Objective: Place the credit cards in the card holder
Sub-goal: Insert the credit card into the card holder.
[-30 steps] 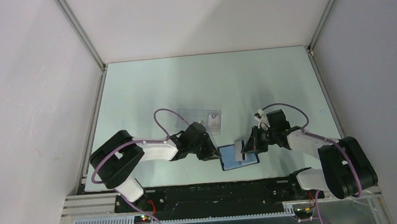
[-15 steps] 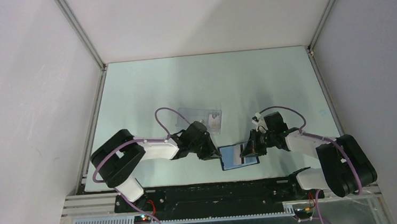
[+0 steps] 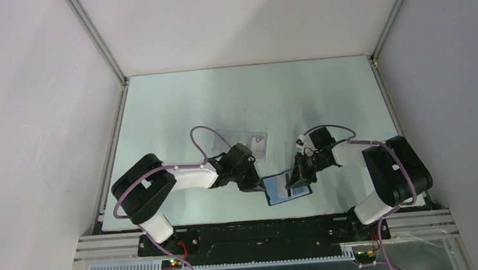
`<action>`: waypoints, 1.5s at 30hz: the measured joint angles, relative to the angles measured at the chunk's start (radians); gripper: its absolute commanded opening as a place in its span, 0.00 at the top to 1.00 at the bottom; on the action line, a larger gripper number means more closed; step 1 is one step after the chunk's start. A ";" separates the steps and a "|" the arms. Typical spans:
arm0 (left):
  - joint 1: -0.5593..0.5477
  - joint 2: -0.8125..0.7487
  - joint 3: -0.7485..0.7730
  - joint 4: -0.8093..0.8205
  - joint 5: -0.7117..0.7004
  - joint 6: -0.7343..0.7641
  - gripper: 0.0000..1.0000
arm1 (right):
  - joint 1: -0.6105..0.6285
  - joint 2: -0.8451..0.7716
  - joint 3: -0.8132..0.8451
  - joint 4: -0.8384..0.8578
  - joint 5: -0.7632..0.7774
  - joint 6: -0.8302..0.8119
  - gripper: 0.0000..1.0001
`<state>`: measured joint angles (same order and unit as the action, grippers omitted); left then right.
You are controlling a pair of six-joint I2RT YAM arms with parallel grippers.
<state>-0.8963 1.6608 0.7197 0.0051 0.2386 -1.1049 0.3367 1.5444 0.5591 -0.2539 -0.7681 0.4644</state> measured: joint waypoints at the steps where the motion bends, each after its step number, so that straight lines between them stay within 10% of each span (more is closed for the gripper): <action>1: 0.000 0.001 0.004 -0.007 0.000 0.003 0.90 | 0.001 0.008 0.011 -0.014 0.000 -0.006 1.00; 45: 0.014 0.073 0.109 -0.079 0.023 0.079 0.95 | 0.035 -0.069 0.077 -0.237 0.088 -0.055 1.00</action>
<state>-0.8825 1.7336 0.8284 -0.0734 0.2611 -1.0256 0.3714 1.4750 0.6365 -0.4908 -0.6804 0.4091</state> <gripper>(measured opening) 0.056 0.010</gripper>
